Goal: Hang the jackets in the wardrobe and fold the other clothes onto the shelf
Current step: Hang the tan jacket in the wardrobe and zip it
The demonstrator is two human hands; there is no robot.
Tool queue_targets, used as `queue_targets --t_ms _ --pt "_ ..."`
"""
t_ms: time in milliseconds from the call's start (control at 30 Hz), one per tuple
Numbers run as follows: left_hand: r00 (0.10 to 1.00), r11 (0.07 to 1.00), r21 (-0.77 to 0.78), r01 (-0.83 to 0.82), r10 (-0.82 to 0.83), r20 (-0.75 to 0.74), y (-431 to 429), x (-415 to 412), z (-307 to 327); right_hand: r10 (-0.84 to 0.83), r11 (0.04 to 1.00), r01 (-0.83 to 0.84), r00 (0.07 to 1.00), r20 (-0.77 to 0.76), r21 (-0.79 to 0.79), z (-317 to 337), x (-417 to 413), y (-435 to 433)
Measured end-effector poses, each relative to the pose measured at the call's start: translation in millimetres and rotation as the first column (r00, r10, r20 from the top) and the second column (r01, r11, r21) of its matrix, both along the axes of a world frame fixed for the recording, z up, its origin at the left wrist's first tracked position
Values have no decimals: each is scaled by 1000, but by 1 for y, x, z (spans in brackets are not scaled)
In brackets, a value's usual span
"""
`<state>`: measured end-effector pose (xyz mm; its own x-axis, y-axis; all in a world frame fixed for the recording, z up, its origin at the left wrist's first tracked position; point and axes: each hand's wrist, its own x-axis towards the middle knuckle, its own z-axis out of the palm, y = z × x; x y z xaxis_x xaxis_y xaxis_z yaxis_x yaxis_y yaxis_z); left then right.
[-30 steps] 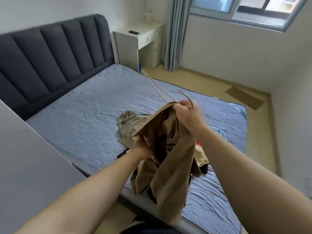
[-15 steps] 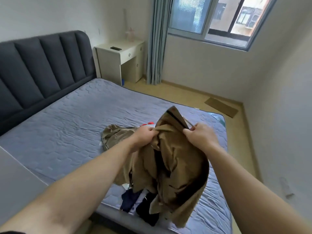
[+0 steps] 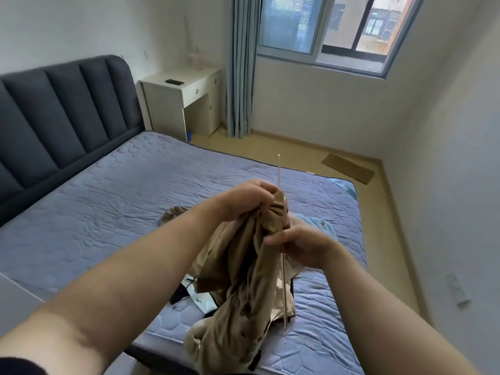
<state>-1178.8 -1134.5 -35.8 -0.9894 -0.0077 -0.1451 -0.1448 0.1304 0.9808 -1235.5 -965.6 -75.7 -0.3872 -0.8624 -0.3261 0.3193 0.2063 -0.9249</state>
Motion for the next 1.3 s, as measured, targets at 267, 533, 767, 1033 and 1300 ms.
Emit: queue_targets --t_ms 267,533,767,1033,1300 --pt "992 982 -144 -123 122 -18 -23 8 -28 -243 904 384 825 -510 190 -4 6 -36" --pt "861 663 -600 -448 501 -89 -43 52 -137 -356 847 500 786 -505 181 4 0 -40" --pt "763 742 -588 -322 571 303 -31 67 -199 -406 832 531 779 -478 160 16 -2 -41" --pt "656 752 -215 -622 652 382 -52 65 -218 -499 744 645 710 -497 174 12 -21 -10" --pt "602 610 -294 -736 788 130 -67 10 -158 -460 647 726 615 -640 233 -8 -34 48"
